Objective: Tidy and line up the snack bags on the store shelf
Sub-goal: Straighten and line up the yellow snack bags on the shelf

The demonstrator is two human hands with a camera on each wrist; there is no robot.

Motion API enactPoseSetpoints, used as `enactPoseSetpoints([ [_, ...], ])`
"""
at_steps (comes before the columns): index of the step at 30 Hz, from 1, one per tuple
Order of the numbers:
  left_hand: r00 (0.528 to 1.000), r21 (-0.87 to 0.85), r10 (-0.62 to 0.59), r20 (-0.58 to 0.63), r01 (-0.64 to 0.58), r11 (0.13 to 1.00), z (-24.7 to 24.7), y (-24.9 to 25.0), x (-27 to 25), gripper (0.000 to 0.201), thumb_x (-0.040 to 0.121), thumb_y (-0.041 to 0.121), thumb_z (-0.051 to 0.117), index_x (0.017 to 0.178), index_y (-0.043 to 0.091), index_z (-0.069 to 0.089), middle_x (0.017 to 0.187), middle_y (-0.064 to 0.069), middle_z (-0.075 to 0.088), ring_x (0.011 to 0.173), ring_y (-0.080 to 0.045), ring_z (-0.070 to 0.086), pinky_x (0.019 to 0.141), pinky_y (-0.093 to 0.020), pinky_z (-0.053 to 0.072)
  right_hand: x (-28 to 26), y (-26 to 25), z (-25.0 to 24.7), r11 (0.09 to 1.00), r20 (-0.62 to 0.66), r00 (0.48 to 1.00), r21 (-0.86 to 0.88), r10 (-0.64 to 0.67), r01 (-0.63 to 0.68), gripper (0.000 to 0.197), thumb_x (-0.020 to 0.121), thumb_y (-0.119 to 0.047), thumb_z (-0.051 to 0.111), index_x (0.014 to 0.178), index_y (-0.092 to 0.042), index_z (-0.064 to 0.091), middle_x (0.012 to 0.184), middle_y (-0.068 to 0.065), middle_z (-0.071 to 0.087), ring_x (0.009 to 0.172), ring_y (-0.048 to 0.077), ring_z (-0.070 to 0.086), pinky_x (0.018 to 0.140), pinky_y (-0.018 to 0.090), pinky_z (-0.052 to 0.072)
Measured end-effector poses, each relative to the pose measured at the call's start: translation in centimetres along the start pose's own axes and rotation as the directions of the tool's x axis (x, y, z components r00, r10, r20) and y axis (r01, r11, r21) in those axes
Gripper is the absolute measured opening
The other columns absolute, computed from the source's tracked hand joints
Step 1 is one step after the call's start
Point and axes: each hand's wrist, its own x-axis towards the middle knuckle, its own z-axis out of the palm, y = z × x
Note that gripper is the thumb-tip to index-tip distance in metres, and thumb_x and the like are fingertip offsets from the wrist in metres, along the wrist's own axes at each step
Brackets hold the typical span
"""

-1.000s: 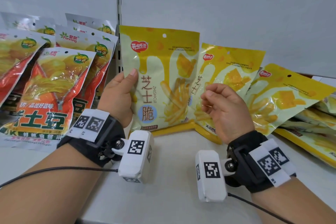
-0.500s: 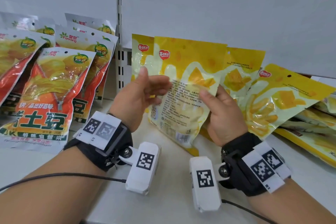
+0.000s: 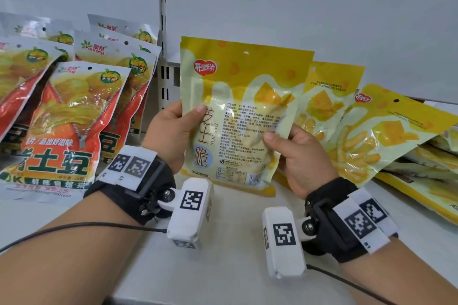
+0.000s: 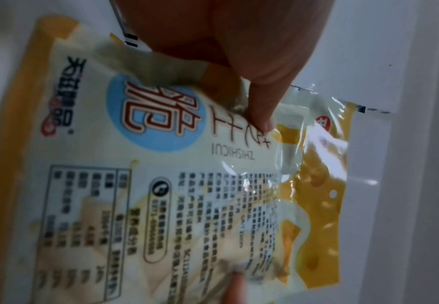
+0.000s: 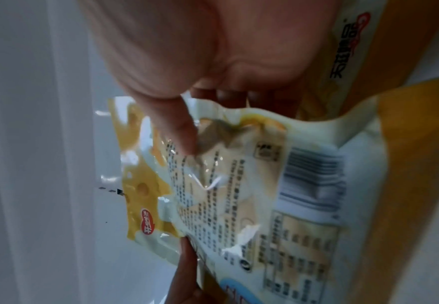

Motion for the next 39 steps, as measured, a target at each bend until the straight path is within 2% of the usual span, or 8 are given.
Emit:
enactPoseSetpoints([
  [4, 0.998, -0.03, -0.047, 0.045, 0.048, 0.998, 0.0, 0.0, -0.2, 0.009, 0.088, 0.019, 0.06, 0.092, 0.014, 0.066, 0.081, -0.005, 0.075, 0.072, -0.019, 0.071, 0.06, -0.031, 0.057, 0.2, 0.5, -0.3, 0.997, -0.084, 0.996, -0.071, 0.03, -0.036, 0.018, 0.092, -0.004, 0.054, 0.096, -0.015, 0.068, 0.1, 0.008, 0.072, 0.097, 0.026, 0.068, 0.091, 0.048, 0.052],
  [9, 0.974, 0.183, -0.125, 0.189, 0.09, 0.979, 0.1, -0.1, -0.5, 0.043, 0.071, 0.039, 0.072, 0.103, 0.01, 0.065, 0.1, -0.011, 0.073, 0.093, -0.031, 0.068, 0.084, -0.042, 0.053, 0.6, 0.4, -0.9, 1.0, -0.211, 0.977, 0.005, 0.01, -0.009, 0.017, 0.093, -0.006, 0.053, 0.097, -0.016, 0.066, 0.104, 0.01, 0.07, 0.104, 0.029, 0.064, 0.094, 0.053, 0.049],
  [14, 0.97, 0.325, -0.14, 0.196, 0.07, 0.943, 0.1, -0.5, -0.8, 0.048, 0.085, 0.038, 0.061, 0.106, -0.005, 0.063, 0.108, -0.027, 0.067, 0.104, -0.045, 0.062, 0.1, -0.056, 0.044, 0.7, 0.2, -1.2, 0.997, -0.228, 0.973, 0.081, 0.032, -0.014, 0.017, 0.093, -0.01, 0.053, 0.103, -0.016, 0.065, 0.111, 0.01, 0.069, 0.107, 0.029, 0.063, 0.092, 0.05, 0.05],
  [18, 0.983, 0.261, -0.117, 0.145, 0.076, 0.962, 0.0, -0.3, -0.7, 0.062, 0.067, 0.048, 0.062, 0.106, 0.0, 0.064, 0.105, -0.02, 0.071, 0.103, -0.04, 0.065, 0.095, -0.051, 0.05, 0.7, 0.4, -1.2, 0.995, -0.139, 0.988, 0.083, 0.068, -0.057, 0.017, 0.088, -0.008, 0.059, 0.104, -0.012, 0.063, 0.101, 0.007, 0.071, 0.092, 0.022, 0.067, 0.075, 0.034, 0.056],
  [21, 0.987, 0.229, -0.115, 0.112, 0.088, 0.97, -0.4, -0.4, -0.3, 0.051, 0.068, 0.055, 0.065, 0.1, 0.016, 0.069, 0.101, -0.009, 0.074, 0.1, -0.032, 0.068, 0.095, -0.05, 0.05, 0.5, 0.6, -1.2, 0.988, -0.071, 0.986, -0.007, 0.153, -0.154, 0.008, 0.088, -0.011, 0.06, 0.094, -0.016, 0.06, 0.089, 0.002, 0.07, 0.076, 0.014, 0.067, 0.061, 0.027, 0.057],
  [28, 0.985, 0.189, -0.13, 0.109, 0.108, 0.976, -0.8, -0.7, -0.1, 0.05, 0.072, 0.054, 0.061, 0.103, 0.016, 0.069, 0.105, -0.01, 0.073, 0.099, -0.027, 0.069, 0.095, -0.047, 0.05, 0.3, 0.3, -1.0, 0.986, -0.143, 0.975, 0.006, 0.169, -0.169, 0.024, 0.095, -0.013, 0.051, 0.072, -0.016, 0.055, 0.066, 0.001, 0.06, 0.044, 0.007, 0.058, 0.041, 0.019, 0.048],
  [33, 0.98, 0.094, -0.171, 0.103, 0.162, 0.982, -0.8, -1.3, 0.5, 0.027, 0.095, 0.037, 0.048, 0.096, 0.018, 0.067, 0.088, -0.002, 0.076, 0.074, -0.014, 0.073, 0.055, -0.023, 0.056, 0.3, 0.1, -0.9, 0.984, -0.176, 0.968, 0.001, 0.177, -0.179, 0.025, 0.096, -0.013, 0.05, 0.071, -0.015, 0.055, 0.067, 0.003, 0.061, 0.048, 0.011, 0.057, 0.039, 0.018, 0.047],
  [39, 0.971, 0.044, -0.218, 0.097, 0.215, 0.976, -0.8, -1.6, 0.6, 0.028, 0.099, 0.035, 0.043, 0.102, 0.02, 0.067, 0.095, -0.005, 0.075, 0.084, -0.02, 0.073, 0.064, -0.029, 0.059, 0.4, 0.4, -0.9, 0.983, -0.226, 0.967, -0.109, 0.118, -0.146, 0.028, 0.097, -0.016, 0.049, 0.07, -0.019, 0.056, 0.085, 0.01, 0.059, 0.071, 0.029, 0.052, 0.033, 0.016, 0.035],
])
